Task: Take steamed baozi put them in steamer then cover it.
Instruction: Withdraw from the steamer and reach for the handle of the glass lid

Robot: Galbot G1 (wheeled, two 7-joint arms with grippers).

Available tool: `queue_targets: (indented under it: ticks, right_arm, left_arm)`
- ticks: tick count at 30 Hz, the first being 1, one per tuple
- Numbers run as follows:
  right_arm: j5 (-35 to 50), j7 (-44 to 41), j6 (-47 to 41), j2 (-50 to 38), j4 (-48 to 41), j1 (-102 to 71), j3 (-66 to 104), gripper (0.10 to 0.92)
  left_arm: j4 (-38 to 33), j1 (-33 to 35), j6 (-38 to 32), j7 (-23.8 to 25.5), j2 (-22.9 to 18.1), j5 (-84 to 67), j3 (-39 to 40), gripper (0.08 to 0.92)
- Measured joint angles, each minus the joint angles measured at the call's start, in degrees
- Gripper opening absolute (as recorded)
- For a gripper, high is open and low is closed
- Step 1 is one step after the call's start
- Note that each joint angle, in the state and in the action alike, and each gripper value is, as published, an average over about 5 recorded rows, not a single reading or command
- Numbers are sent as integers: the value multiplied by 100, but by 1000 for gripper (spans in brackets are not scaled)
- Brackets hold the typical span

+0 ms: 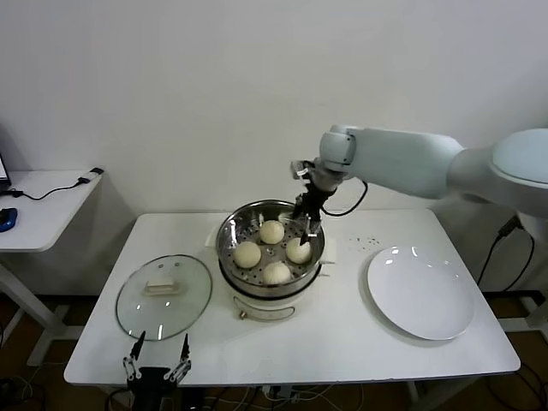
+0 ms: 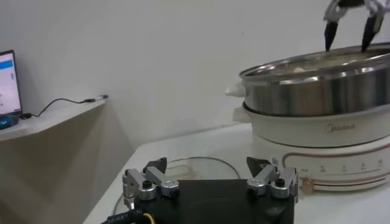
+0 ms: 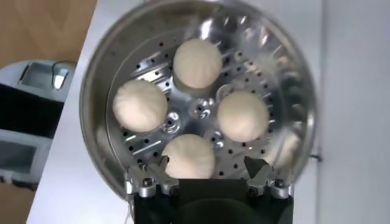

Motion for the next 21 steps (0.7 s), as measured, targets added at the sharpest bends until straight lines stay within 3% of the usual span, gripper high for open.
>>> queue_targets:
  ticks: [11,21]
  right_arm:
    - [295,1279,961,-1802,1178,-360,862,823]
    - [202,2862,1685,-3175,2195,-3152,3806,823]
  left_arm:
    - [-46,49,-78,-5,-18,35,-137,823]
    - [-242,141,-88,-6,-39,173,-207,823]
